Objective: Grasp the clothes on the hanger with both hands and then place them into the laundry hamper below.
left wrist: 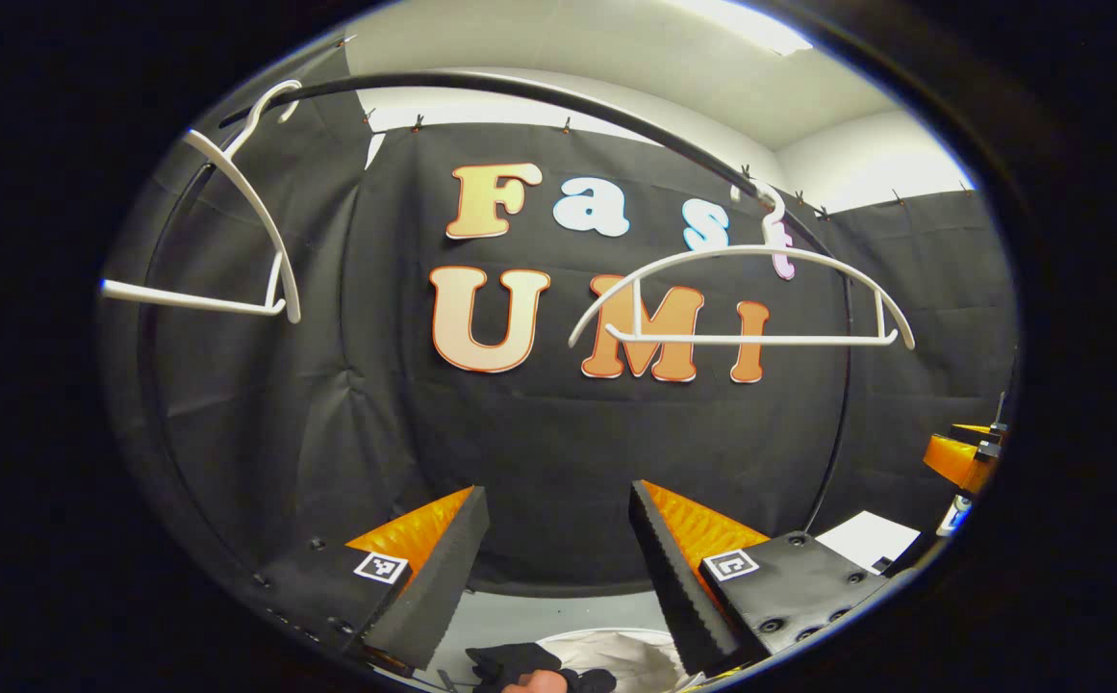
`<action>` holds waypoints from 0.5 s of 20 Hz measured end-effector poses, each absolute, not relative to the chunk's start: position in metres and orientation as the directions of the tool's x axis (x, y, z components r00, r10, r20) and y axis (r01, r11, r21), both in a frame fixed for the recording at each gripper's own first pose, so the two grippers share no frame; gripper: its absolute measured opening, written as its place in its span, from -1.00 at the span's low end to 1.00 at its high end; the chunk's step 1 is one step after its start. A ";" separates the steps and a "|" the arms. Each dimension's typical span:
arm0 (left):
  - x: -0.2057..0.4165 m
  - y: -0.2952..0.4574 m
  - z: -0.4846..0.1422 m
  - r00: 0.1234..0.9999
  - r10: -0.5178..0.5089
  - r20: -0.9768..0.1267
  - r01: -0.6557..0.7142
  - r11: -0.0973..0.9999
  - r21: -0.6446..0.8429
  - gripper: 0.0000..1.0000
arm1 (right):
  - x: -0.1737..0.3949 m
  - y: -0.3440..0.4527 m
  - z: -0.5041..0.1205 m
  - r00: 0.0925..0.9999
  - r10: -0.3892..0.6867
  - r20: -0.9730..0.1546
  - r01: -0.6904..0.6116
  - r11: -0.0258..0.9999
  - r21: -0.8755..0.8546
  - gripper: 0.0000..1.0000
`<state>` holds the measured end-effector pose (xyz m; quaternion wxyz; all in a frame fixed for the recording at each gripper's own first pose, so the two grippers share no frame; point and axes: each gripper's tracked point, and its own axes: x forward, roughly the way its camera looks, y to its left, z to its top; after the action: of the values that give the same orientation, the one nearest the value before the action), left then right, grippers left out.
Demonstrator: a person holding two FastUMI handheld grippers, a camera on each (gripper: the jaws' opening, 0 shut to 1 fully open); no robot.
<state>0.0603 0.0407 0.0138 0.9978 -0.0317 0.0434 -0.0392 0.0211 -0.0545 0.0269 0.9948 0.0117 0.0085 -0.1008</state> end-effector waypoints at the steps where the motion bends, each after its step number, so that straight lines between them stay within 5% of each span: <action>1: 0.060 0.041 0.020 0.995 -0.073 -0.065 0.068 0.994 -0.080 0.91 | 0.017 -0.058 0.033 0.978 -0.207 -0.004 0.207 0.978 0.022 0.67; 4: 0.056 0.048 0.030 0.998 -0.047 -0.038 0.044 0.997 -0.070 0.96 | 0.010 -0.066 0.043 0.976 -0.217 0.020 0.216 0.976 0.021 1.00; 7: 0.056 0.042 0.035 0.999 -0.040 -0.027 0.037 0.995 -0.095 0.94 | 0.004 -0.074 0.048 0.972 -0.232 0.036 0.232 0.973 0.023 1.00; 8: 0.055 0.042 0.035 0.999 -0.045 -0.025 0.042 0.994 -0.105 0.96 | 0.003 -0.078 0.046 0.971 -0.237 0.038 0.236 0.972 0.023 0.67; 10: 0.052 0.039 0.037 0.999 -0.041 -0.018 0.039 0.993 -0.110 1.00 | 0.005 -0.081 0.046 0.970 -0.239 0.040 0.238 0.971 0.027 1.00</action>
<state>0.0524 0.0394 0.0368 0.9982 -0.0549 0.0101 -0.0199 0.0049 -0.0808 0.0459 0.9925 0.0109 -0.0214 -0.1200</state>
